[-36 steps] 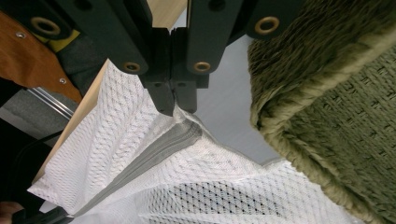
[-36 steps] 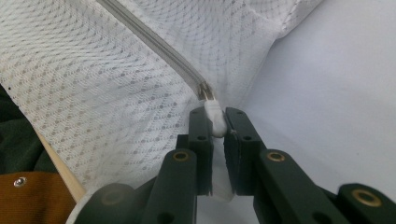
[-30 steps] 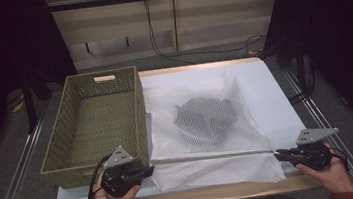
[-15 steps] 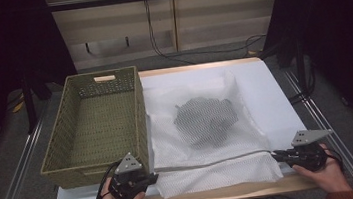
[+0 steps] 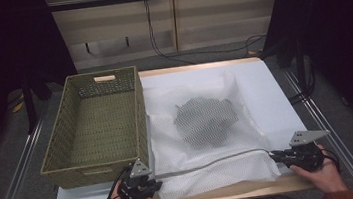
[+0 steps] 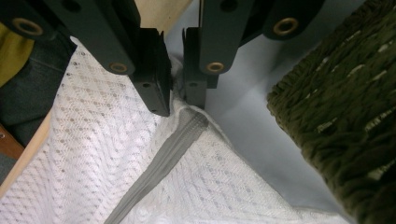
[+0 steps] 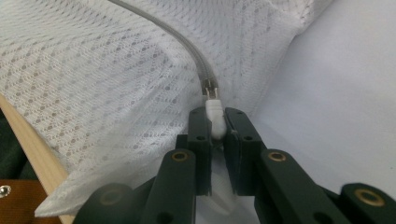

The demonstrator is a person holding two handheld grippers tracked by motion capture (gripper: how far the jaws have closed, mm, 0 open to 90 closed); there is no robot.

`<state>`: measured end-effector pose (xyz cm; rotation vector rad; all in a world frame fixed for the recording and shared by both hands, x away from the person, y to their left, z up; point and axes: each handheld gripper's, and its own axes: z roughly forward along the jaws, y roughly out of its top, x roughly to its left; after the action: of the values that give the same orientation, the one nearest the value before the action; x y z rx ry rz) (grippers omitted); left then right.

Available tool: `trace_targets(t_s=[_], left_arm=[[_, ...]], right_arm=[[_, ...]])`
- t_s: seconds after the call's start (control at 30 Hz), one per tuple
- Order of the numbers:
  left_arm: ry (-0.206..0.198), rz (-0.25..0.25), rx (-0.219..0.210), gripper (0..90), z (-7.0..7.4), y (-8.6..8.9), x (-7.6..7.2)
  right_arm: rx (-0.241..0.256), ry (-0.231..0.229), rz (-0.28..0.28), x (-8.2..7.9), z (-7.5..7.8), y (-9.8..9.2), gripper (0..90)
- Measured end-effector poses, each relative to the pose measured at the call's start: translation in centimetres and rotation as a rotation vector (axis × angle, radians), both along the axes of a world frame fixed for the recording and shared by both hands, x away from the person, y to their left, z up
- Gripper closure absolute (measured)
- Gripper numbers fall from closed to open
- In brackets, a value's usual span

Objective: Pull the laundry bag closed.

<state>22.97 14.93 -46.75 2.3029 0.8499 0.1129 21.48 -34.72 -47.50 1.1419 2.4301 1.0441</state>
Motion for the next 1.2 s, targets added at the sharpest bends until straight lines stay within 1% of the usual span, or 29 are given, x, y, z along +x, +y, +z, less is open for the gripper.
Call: trace_targets(t_s=[0.03, 0.07, 0.1, 0.13, 0.2, 0.23, 0.27, 0.3, 0.37, 0.4, 0.43, 0.47, 0.5, 0.57, 0.6, 0.67, 0.7, 0.73, 0.77, 0.8, 0.83, 0.87, 0.9, 1.03, 1.07, 1.1, 1.13, 1.17, 1.2], left_arm=[[0.001, 0.006, -0.007, 78.2, 0.0, 0.0, 0.0], [-0.005, 0.001, -0.004, 75.7, 0.0, 0.0, 0.0], [-0.017, 0.005, 0.003, 71.6, 0.1, -0.1, -0.1], [-0.022, 0.006, -0.005, 68.1, 0.2, 0.0, -0.2], [-0.035, 0.006, -0.039, 64.7, 0.5, 0.2, -0.5], [-0.044, 0.004, -0.054, 62.8, 0.7, 0.4, -0.7], [-0.065, 0.02, -0.064, 59.4, 1.0, 0.6, -0.9], [-0.075, 0.03, -0.07, 54.7, 1.2, 0.7, -1.1], [-0.102, 0.043, -0.111, 51.3, 1.6, 1.2, -1.6], [-0.101, 0.056, -0.131, 48.7, 1.8, 1.4, -1.9], [-0.099, 0.068, -0.151, 48.0, 1.9, 1.6, -2.0], [-0.098, 0.081, -0.183, 47.0, 2.0, 1.9, -2.3], [-0.107, 0.094, -0.192, 44.2, 2.2, 2.1, -2.5], [-0.161, 0.123, -0.187, 39.4, 2.6, 2.5, -3.0], [-0.18, 0.133, -0.2, 38.9, 2.9, 2.8, -3.1], [-0.197, 0.157, -0.228, 35.1, 3.1, 3.4, -3.3], [-0.196, 0.174, -0.245, 32.5, 3.2, 3.7, -3.4], [-0.191, 0.182, -0.282, 30.0, 3.3, 4.0, -3.6], [-0.197, 0.192, -0.306, 25.3, 3.4, 4.4, -3.7], [-0.226, 0.219, -0.304, 25.4, 3.6, 4.6, -4.0], [-0.235, 0.224, -0.301, 23.3, 3.6, 4.8, -4.2], [-0.235, 0.237, -0.304, 20.9, 3.7, 4.9, -4.3], [-0.246, 0.244, -0.301, 19.7, 3.8, 4.9, -4.5], [-0.275, 0.224, -0.28, 14.7, 4.0, 4.8, -5.5], [-0.289, 0.224, -0.281, 14.7, 4.1, 4.9, -5.8], [-0.304, 0.215, -0.295, 14.7, 4.1, 4.9, -6.2], [-0.322, 0.217, -0.294, 15.0, 4.2, 5.0, -6.4], [-0.328, 0.233, -0.289, 14.9, 4.2, 5.1, -6.4], [-0.311, 0.239, -0.3, 13.9, 4.1, 5.2, -6.4]], right_arm=[[0.009, 0.005, -0.01, -0.1, 0.0, 0.0, 80.2], [0.01, -0.001, -0.009, -0.1, -0.1, -0.1, 78.3], [0.011, 0.002, -0.019, -0.1, 0.0, -0.1, 79.3], [0.012, 0.003, -0.007, -0.1, 0.0, -0.1, 79.1], [0.008, -0.002, -0.017, -0.2, 0.2, -0.1, 76.0], [0.019, -0.005, -0.013, -0.2, 0.3, 0.0, 72.4], [0.019, -0.006, -0.028, -0.3, 0.3, 0.1, 67.5], [0.028, -0.005, -0.041, -0.3, 0.4, 0.1, 65.7], [0.049, -0.012, -0.045, -0.4, 0.6, 0.0, 63.2], [0.075, -0.018, -0.045, -0.4, 0.8, -0.1, 62.5], [0.088, -0.026, -0.047, -0.5, 1.0, -0.1, 61.0], [0.091, -0.031, -0.054, -0.6, 1.1, 0.0, 58.4], [0.106, -0.045, -0.06, -0.8, 1.3, 0.0, 56.2], [0.136, -0.055, -0.072, -1.0, 1.5, -0.1, 51.3], [0.143, -0.064, -0.085, -1.2, 1.6, -0.1, 49.7], [0.167, -0.082, -0.098, -1.5, 1.8, -0.2, 47.0], [0.179, -0.092, -0.103, -1.6, 1.9, -0.4, 45.5], [0.191, -0.102, -0.111, -1.7, 2.0, -0.5, 44.5], [0.209, -0.106, -0.119, -1.9, 2.1, -0.6, 43.4], [0.226, -0.115, -0.123, -2.1, 2.1, -0.7, 42.3], [0.243, -0.129, -0.14, -2.4, 2.3, -0.8, 41.0], [0.254, -0.135, -0.145, -2.6, 2.3, -0.9, 40.5], [0.264, -0.144, -0.148, -2.8, 2.4, -1.0, 39.8], [0.295, -0.173, -0.178, -3.7, 2.7, -1.4, 35.8], [0.297, -0.182, -0.183, -4.0, 2.8, -1.5, 35.4], [0.303, -0.188, -0.187, -4.3, 2.9, -1.6, 34.9], [0.307, -0.197, -0.191, -4.7, 3.0, -1.6, 34.7], [0.314, -0.213, -0.2, -5.0, 3.1, -1.7, 34.3], [0.326, -0.222, -0.21, -5.4, 3.2, -1.8, 33.6]])
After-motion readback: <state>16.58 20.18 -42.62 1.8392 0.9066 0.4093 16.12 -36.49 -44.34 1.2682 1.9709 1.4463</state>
